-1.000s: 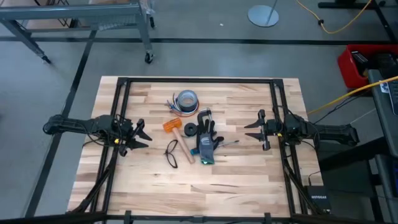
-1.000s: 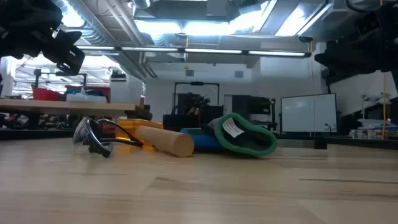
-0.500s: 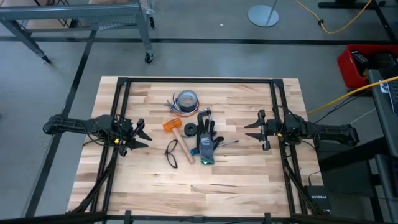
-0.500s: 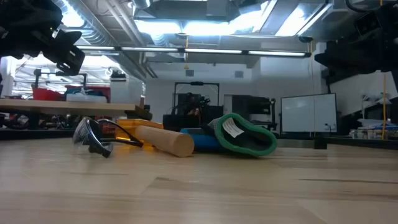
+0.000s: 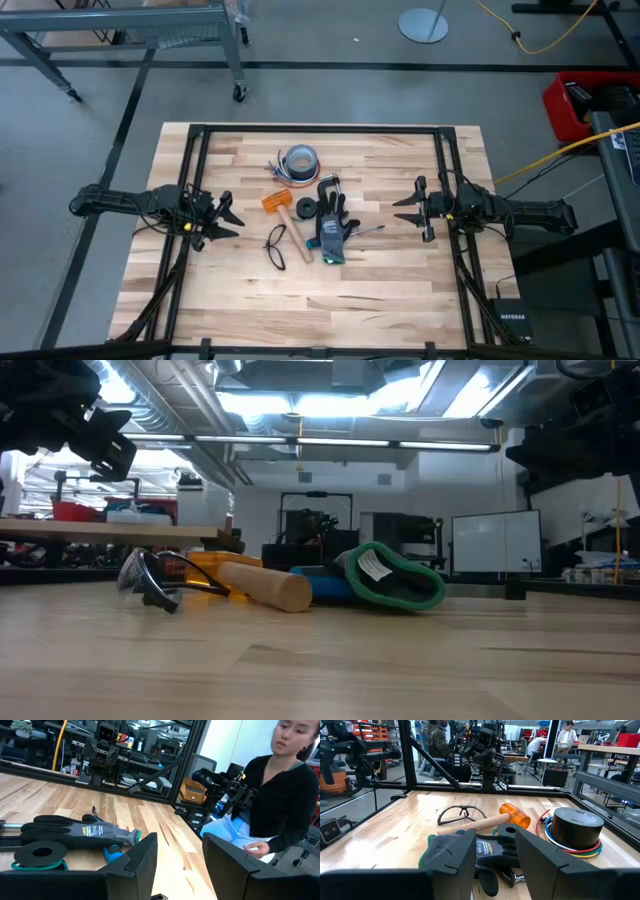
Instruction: Coil cords
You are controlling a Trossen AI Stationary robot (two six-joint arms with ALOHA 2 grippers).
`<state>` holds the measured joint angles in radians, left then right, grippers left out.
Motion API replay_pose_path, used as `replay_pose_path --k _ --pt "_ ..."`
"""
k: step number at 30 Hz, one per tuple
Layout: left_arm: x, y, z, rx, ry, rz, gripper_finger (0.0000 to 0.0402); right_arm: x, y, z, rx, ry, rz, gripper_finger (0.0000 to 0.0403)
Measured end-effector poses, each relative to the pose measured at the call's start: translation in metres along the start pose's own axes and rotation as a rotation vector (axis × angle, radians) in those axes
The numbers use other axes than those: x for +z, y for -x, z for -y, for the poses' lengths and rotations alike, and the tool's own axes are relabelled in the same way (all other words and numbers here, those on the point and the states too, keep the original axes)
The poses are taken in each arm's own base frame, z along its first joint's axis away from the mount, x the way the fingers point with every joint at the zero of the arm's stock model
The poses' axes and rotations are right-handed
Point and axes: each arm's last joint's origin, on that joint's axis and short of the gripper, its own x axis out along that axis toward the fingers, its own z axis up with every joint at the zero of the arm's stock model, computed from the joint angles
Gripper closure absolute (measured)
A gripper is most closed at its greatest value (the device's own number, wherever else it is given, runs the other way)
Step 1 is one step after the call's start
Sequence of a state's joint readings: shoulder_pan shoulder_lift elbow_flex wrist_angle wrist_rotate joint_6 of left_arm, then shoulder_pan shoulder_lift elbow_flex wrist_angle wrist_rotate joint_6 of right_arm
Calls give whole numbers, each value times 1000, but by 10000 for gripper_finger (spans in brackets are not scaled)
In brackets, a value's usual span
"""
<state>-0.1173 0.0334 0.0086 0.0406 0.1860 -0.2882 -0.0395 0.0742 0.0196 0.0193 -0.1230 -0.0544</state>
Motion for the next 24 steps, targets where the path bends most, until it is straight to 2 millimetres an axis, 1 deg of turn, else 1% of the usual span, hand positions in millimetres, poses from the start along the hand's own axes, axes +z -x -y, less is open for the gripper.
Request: replay_pose_path --k 24 --pt "0 0 0 0 0 1 251 2 0 0 0 -2 16 260"
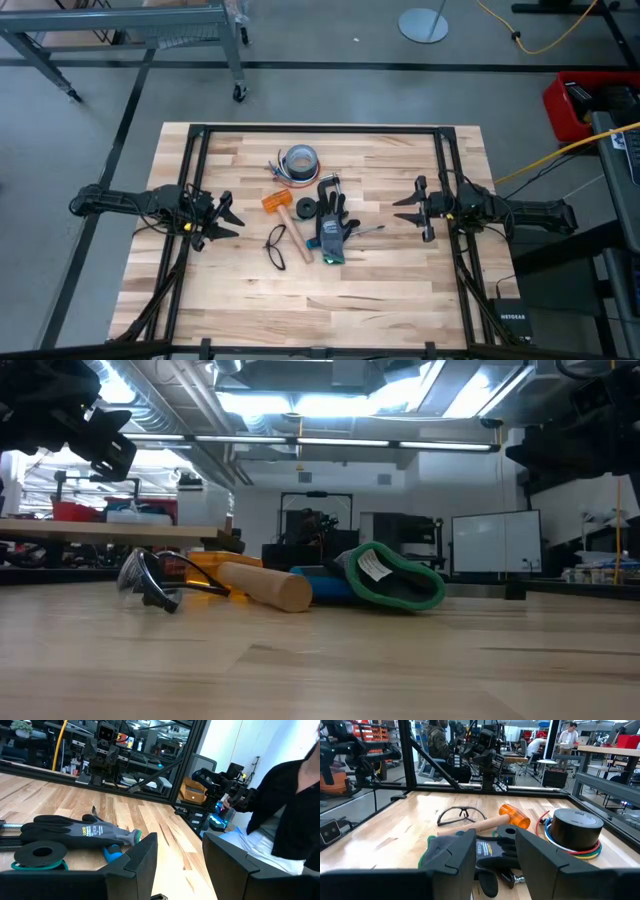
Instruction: Coil cords
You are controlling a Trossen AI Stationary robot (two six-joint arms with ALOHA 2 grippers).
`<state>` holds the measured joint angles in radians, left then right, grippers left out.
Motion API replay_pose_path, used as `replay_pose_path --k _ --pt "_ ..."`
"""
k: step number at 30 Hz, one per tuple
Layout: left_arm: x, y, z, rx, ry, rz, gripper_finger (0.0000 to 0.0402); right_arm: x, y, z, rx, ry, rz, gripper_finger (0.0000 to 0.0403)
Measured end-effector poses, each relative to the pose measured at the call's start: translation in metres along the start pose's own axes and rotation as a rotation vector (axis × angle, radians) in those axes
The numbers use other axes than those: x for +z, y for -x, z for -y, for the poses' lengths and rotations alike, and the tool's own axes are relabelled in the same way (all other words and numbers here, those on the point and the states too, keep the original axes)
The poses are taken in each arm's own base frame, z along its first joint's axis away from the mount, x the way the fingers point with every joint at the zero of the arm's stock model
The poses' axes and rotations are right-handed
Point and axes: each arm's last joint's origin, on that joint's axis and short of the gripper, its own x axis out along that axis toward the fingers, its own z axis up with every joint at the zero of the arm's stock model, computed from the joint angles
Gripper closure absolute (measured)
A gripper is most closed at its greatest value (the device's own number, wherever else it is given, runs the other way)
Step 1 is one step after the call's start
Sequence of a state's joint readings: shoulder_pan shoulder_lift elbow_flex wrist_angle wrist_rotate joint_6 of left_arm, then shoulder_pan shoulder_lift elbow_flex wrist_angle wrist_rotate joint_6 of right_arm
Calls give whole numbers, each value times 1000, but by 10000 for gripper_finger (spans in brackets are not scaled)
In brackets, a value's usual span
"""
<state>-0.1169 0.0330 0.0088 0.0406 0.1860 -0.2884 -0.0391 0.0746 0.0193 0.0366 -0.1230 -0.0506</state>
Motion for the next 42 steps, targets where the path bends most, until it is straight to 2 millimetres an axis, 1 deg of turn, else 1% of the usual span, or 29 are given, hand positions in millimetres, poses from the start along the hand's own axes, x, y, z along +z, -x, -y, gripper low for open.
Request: replay_pose_path --k 2,4,6,9,12,15,17,22,24,27,29,33,37,42 --pt "0 0 0 1 0 0 251 3 0 0 -1 -35 34 260" --pt "0 0 -1 44 -1 10 251 6 0 0 0 -90 59 260" --pt "0 0 -5 151 -40 30 251 8 0 0 2 -129 87 260" --pt "2 2 -9 328 -152 68 251 12 1 1 -2 -140 121 260" --pt "5 3 -11 423 -180 96 251 17 1 1 -1 -188 172 260" --pt "9 3 -10 422 -170 145 251 22 3 2 -7 -263 232 260" --pt "15 3 -8 410 -186 209 251 25 3 2 -5 -302 265 260" --pt "39 10 0 364 -219 472 251 29 5 3 -24 -331 311 260" --pt "48 15 3 339 -201 581 251 29 5 3 -23 -330 313 260" --pt "54 19 6 309 -166 674 251 29 5 3 -18 -338 313 260" --pt "55 20 7 304 -159 687 251 29 5 2 -5 -358 311 260" --pt "52 18 5 321 -152 648 251 29 5 3 -10 -363 312 260" --pt "49 16 1 369 10 644 251 28 4 4 -51 -369 314 260" --pt "34 6 -7 455 186 517 251 26 4 6 -119 -380 300 260"
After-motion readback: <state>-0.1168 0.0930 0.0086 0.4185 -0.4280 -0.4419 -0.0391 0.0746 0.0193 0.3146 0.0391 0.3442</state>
